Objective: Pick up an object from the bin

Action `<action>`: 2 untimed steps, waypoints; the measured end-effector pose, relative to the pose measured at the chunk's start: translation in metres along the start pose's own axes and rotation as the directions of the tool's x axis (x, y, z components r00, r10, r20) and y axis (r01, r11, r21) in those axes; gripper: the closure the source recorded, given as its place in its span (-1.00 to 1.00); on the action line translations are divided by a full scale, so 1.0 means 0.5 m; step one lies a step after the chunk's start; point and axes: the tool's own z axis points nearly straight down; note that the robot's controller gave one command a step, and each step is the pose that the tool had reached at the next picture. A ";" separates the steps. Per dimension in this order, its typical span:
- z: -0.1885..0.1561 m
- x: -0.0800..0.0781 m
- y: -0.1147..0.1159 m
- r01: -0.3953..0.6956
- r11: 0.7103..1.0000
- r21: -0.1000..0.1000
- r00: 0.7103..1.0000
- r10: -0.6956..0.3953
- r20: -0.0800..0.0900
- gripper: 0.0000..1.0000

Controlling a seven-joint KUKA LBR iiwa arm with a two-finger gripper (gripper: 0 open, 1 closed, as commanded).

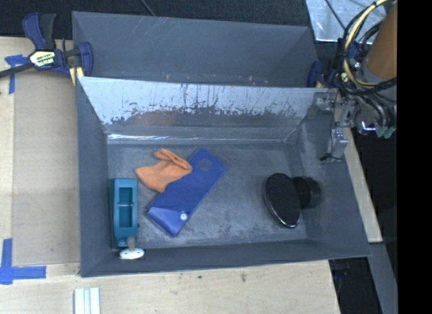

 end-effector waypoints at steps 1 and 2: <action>-0.011 -0.003 0.001 0.003 1.000 0.002 1.000 -0.003 0.009 -1.00; 0.088 0.017 0.024 0.089 0.996 0.003 0.996 -0.089 0.011 -1.00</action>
Offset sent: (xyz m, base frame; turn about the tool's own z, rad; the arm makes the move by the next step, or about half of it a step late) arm -0.0303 0.0345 -0.1433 -0.2577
